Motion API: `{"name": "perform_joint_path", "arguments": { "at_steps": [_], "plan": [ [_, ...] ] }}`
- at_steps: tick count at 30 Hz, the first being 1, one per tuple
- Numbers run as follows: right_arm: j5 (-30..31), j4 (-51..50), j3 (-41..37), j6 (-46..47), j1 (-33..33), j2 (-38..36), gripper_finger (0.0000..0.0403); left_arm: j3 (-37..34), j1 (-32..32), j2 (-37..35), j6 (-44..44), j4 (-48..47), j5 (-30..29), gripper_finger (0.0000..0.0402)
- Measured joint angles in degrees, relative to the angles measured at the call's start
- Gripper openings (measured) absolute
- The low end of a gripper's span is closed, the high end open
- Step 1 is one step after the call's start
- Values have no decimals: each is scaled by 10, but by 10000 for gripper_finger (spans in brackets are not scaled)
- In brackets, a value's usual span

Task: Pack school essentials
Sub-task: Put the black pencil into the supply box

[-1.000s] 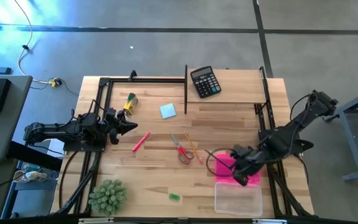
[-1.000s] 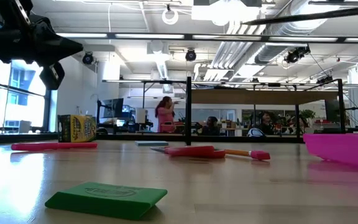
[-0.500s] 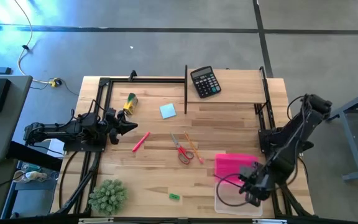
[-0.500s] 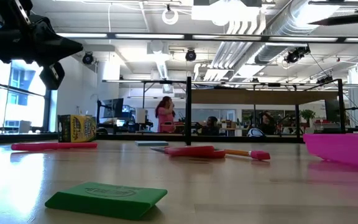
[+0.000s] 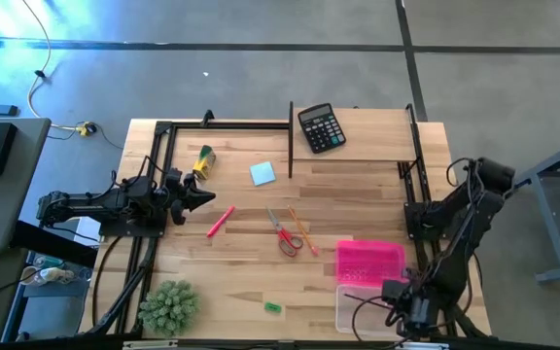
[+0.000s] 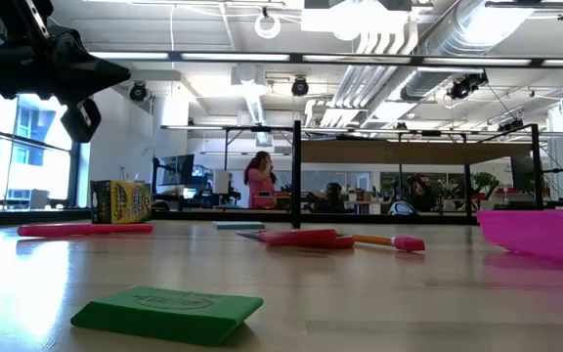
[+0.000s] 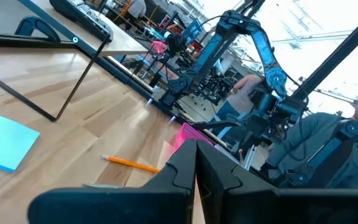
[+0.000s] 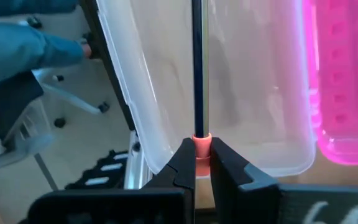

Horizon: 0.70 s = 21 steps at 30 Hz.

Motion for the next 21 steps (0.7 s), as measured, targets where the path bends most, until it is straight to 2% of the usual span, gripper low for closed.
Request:
{"name": "perform_joint_path", "arguments": {
  "at_steps": [16, 21],
  "plan": [
    [-14, 24, 0, 24, 16, 62, 10, 0, 0, 0, -15, 0, 0, 1],
    [-24, 25, 0, 43, 16, 70, 39, 0, 0, 0, -15, 0, -2, 1]
  ]
}}
